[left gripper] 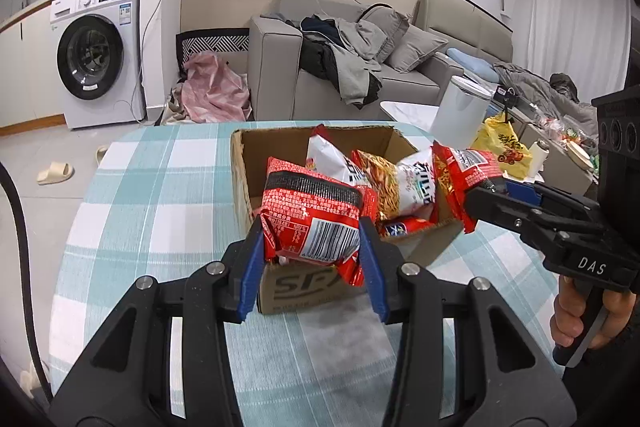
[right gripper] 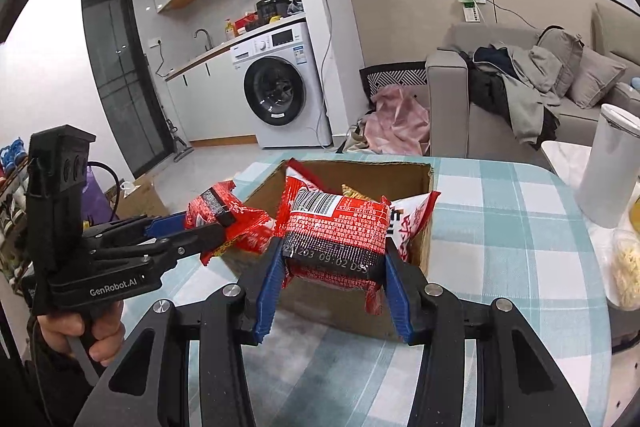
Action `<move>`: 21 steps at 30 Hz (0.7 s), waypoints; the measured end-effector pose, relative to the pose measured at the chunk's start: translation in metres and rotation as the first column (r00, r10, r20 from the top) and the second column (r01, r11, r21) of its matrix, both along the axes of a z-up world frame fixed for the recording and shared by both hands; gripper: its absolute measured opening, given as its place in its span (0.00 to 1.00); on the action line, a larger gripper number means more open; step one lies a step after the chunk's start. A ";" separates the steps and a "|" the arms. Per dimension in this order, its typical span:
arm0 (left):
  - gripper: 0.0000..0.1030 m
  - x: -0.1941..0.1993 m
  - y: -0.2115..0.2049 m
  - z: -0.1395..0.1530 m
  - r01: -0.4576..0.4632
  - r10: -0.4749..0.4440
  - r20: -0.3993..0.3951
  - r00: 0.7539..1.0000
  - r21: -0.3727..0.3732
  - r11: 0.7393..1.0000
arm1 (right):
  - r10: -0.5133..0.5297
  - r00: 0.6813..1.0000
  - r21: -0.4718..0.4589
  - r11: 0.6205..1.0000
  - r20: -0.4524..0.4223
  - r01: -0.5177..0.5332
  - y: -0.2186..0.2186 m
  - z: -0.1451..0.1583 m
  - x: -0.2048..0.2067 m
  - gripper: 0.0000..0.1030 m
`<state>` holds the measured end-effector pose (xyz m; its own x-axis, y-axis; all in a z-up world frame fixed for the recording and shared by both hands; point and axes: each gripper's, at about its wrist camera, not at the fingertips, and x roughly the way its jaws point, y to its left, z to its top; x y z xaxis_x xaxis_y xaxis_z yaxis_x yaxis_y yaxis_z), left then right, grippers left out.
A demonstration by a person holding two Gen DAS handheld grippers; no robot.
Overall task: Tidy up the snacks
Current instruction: 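Lift both red packets and carry them over the cardboard box, then lower both red packets into the box and open both grippers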
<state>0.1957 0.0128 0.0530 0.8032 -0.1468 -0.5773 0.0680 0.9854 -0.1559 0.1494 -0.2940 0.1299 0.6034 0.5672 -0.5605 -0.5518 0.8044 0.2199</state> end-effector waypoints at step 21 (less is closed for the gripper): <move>0.40 0.049 -0.005 -0.010 -0.055 0.055 0.000 0.998 0.060 0.997 | -0.086 0.995 0.007 0.996 -0.055 0.086 0.002 -0.011 0.064 0.46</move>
<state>0.2445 0.0075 0.0429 0.8079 -0.0671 -0.5854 0.0130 0.9953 -0.0961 0.2134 -0.2924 0.1188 0.6189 0.5199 -0.5888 -0.4678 0.8461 0.2555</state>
